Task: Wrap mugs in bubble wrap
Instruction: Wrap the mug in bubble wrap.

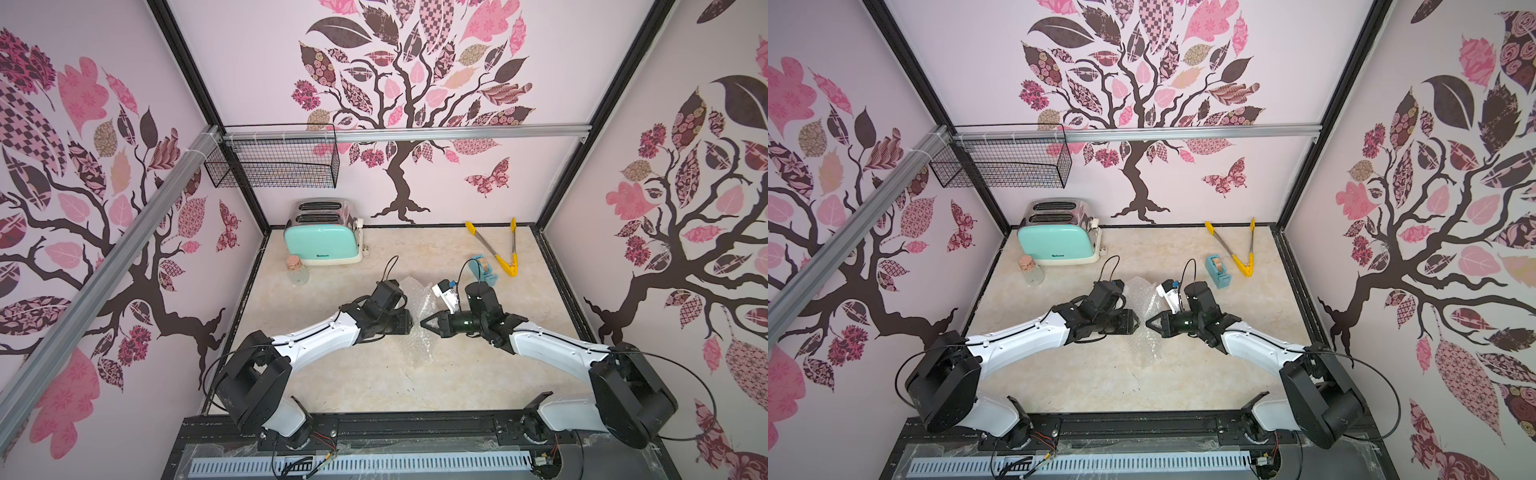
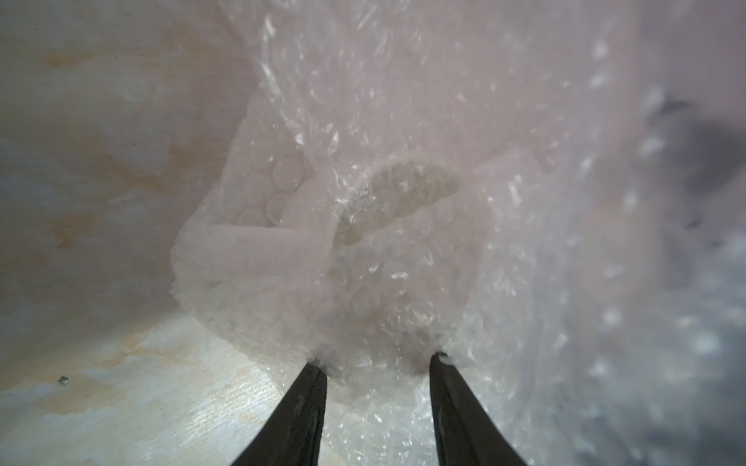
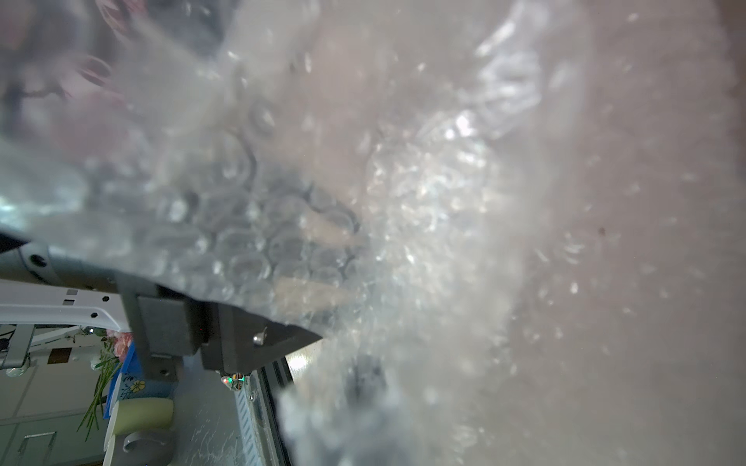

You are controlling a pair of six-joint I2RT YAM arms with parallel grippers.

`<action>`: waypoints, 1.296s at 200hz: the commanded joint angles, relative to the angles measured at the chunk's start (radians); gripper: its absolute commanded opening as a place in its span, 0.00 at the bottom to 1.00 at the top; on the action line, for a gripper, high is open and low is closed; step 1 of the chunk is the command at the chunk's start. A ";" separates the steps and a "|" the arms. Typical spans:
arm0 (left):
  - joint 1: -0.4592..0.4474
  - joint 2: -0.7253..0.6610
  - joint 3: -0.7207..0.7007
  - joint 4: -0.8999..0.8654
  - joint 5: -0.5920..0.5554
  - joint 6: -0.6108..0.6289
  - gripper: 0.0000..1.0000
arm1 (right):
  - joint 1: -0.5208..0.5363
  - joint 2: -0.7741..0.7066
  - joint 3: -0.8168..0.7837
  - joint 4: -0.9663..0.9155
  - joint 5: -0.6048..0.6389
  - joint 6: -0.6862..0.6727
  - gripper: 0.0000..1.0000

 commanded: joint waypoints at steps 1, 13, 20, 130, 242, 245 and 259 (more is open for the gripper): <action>0.001 -0.097 0.002 0.006 -0.005 -0.023 0.48 | 0.010 0.039 0.026 -0.006 0.009 -0.006 0.00; 0.000 -0.149 0.000 -0.008 -0.014 -0.027 0.49 | 0.010 0.051 0.022 -0.006 0.014 -0.006 0.00; 0.001 -0.179 0.004 -0.025 -0.025 -0.028 0.50 | 0.009 0.058 0.020 -0.004 0.013 -0.007 0.00; 0.178 0.011 0.549 -0.432 -0.041 0.192 0.58 | 0.009 0.081 0.024 0.006 0.010 -0.007 0.00; 0.077 0.260 0.547 -0.427 0.117 0.229 0.41 | 0.010 0.077 0.018 0.015 0.008 -0.008 0.00; 0.079 0.254 0.540 -0.425 0.115 0.227 0.41 | 0.010 0.077 0.018 0.015 0.008 -0.008 0.00; 0.080 0.218 0.506 -0.419 0.091 0.217 0.41 | 0.010 0.075 0.018 0.018 0.006 -0.008 0.03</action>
